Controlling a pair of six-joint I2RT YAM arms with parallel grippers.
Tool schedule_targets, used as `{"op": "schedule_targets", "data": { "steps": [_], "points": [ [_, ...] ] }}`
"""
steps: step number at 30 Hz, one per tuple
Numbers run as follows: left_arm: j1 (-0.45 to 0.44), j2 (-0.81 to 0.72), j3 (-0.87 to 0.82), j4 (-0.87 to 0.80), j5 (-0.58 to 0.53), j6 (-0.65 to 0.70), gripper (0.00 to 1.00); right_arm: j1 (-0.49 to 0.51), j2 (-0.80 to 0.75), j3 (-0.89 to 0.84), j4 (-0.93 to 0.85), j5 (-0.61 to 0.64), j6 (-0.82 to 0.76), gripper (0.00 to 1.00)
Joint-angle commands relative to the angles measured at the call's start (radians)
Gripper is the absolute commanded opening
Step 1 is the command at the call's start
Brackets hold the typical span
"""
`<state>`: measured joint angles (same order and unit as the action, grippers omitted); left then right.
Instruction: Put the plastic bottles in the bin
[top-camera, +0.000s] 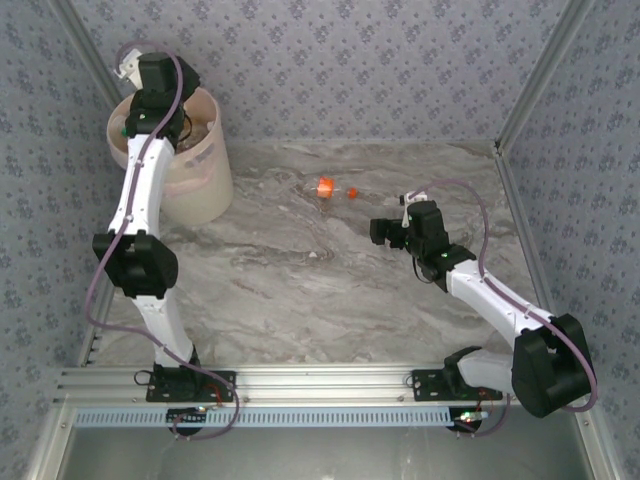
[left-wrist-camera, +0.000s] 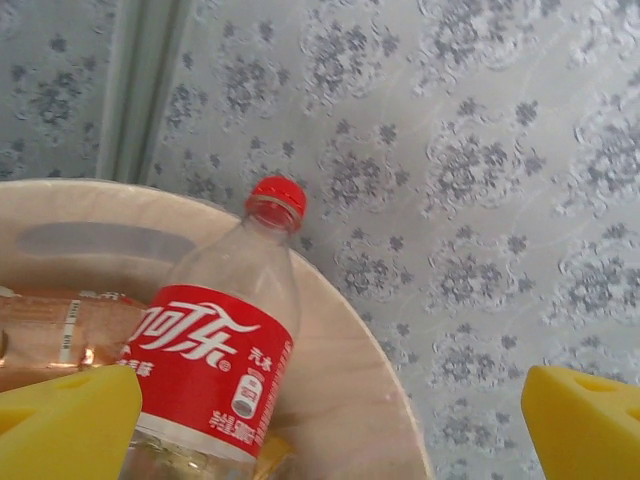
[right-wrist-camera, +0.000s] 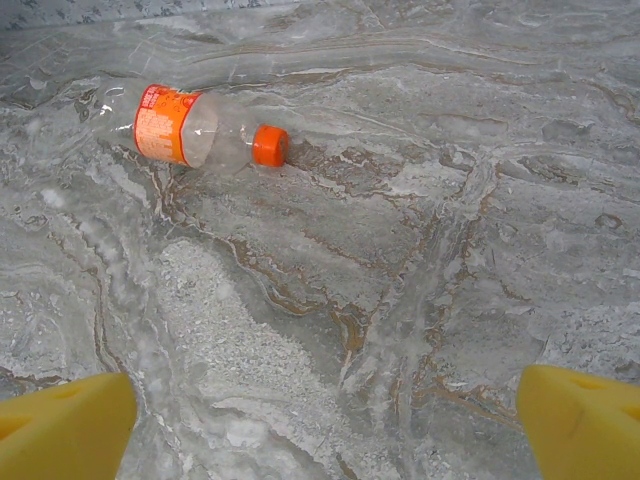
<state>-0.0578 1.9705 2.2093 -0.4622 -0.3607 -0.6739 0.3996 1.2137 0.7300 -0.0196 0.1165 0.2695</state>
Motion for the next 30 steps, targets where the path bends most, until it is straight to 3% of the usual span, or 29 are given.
{"op": "schedule_targets", "data": {
  "steps": [1,5,10,16,20,23,27,30],
  "points": [
    [0.006,0.074,0.106,-0.06,0.051,0.032,0.98,0.003,0.01,-0.014,0.005,-0.004,0.004,1.0],
    [0.014,0.13,0.151,-0.165,-0.021,-0.02,0.98,0.002,0.01,-0.015,0.0,-0.004,0.004,1.0],
    [0.022,0.102,0.061,-0.175,0.1,-0.109,0.98,0.002,0.012,-0.016,-0.001,0.001,0.005,1.0],
    [0.029,-0.019,-0.141,0.055,0.296,-0.142,0.98,0.001,0.033,0.0,0.003,-0.012,0.002,1.0],
    [0.035,-0.034,-0.106,0.01,0.267,-0.116,0.98,0.001,0.041,0.001,0.01,-0.017,0.0,1.0],
    [0.048,-0.044,-0.089,-0.001,0.264,-0.052,0.98,0.0,0.042,0.0,0.012,-0.021,0.0,1.0],
    [0.05,-0.06,-0.074,0.019,0.326,0.223,0.98,-0.001,0.039,0.0,0.006,-0.023,0.0,1.0],
    [0.052,-0.027,-0.027,-0.059,0.275,0.402,0.98,-0.001,0.039,-0.001,0.012,-0.024,0.0,1.0]
  ]
}}
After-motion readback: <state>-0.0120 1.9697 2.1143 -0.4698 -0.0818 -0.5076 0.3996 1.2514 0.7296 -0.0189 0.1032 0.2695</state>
